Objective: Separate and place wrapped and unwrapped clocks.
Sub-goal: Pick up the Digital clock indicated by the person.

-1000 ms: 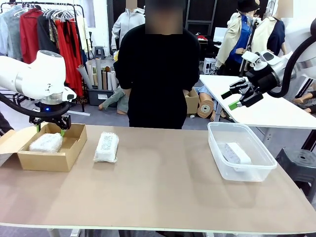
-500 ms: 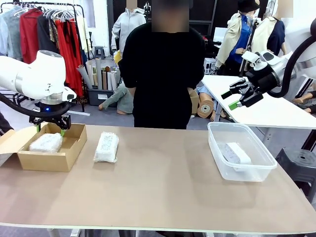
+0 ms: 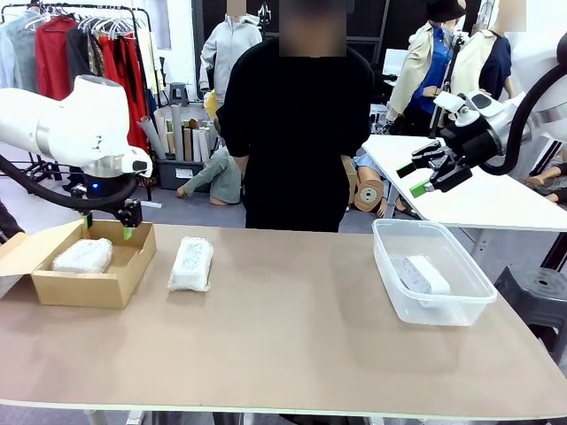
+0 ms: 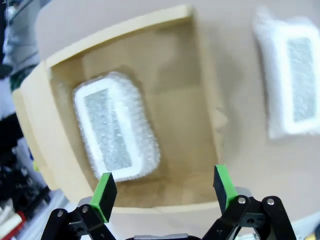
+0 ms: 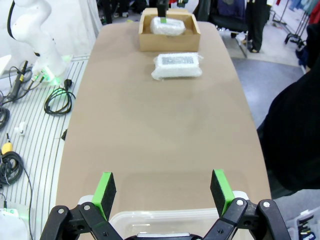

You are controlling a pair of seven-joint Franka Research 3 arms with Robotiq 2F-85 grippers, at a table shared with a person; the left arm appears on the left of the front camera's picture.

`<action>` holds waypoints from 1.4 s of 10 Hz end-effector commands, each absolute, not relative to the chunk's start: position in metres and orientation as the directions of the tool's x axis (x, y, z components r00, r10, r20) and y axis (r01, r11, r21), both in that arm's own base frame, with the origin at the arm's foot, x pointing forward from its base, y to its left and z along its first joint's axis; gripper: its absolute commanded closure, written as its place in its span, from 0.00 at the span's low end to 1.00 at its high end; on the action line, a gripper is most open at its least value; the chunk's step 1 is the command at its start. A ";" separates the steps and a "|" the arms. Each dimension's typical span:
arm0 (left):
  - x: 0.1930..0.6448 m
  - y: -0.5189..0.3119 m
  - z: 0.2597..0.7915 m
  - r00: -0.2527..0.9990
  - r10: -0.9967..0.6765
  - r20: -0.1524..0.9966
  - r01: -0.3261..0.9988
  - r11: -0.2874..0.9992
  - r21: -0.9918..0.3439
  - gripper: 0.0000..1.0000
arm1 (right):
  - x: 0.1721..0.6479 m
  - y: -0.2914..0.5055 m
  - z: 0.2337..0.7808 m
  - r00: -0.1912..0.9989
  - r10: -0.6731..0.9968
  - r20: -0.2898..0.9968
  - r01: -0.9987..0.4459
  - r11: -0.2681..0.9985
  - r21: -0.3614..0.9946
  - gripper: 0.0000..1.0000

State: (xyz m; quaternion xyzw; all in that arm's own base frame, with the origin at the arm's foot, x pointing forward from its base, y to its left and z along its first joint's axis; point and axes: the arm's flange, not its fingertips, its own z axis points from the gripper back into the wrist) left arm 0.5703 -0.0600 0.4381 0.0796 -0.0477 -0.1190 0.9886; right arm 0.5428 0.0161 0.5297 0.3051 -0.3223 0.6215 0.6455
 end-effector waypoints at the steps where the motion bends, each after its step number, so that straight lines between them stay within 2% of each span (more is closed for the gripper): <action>1: 0.553 -0.053 0.454 0.899 -0.435 0.053 0.432 0.900 0.066 0.00 | 0.542 0.017 0.533 0.015 0.607 0.795 -0.999 0.041 -0.013 0.00; 2: 0.551 -0.050 0.462 0.835 -0.542 0.093 0.543 0.840 0.013 0.00 | 0.542 0.017 0.533 0.015 0.607 0.795 -0.999 0.041 -0.013 0.00; 4: 0.550 -0.046 0.475 0.777 -0.616 0.128 0.624 0.781 -0.026 0.00 | 0.542 0.017 0.533 0.015 0.607 0.795 -0.999 0.041 -0.013 0.00; 5: 0.547 -0.045 0.483 0.690 -0.705 0.164 0.721 0.691 -0.060 0.00 | 0.542 0.017 0.533 0.015 0.607 0.795 -0.999 0.041 -0.013 0.00; 7: 0.548 -0.040 0.490 0.565 -0.798 0.211 0.824 0.556 -0.104 0.00 | 0.542 0.017 0.533 0.015 0.607 0.795 -0.999 0.041 -0.013 0.00; 8: 0.548 -0.041 0.492 0.481 -0.840 0.251 0.875 0.478 -0.077 0.00 | 0.542 0.017 0.533 0.015 0.607 0.795 -0.999 0.041 -0.013 0.00; 10: 0.546 -0.040 0.496 0.228 -0.909 0.350 0.967 0.254 0.032 0.00 | 0.542 0.017 0.533 0.015 0.607 0.795 -0.999 0.041 -0.013 0.00; 12: 0.549 -0.035 0.502 0.054 -0.888 0.456 0.995 0.087 0.051 0.00 | 0.542 0.017 0.533 0.015 0.607 0.795 -0.999 0.041 -0.013 0.00; 13: 0.555 -0.028 0.507 0.005 -0.846 0.534 0.999 0.022 0.025 0.00 | 0.542 0.017 0.533 0.015 0.607 0.795 -0.999 0.041 -0.013 0.00; 14: 0.563 -0.030 0.509 0.174 -0.850 0.497 0.982 0.184 -0.028 0.00 | 0.542 0.017 0.533 0.015 0.607 0.795 -0.999 0.041 -0.013 0.00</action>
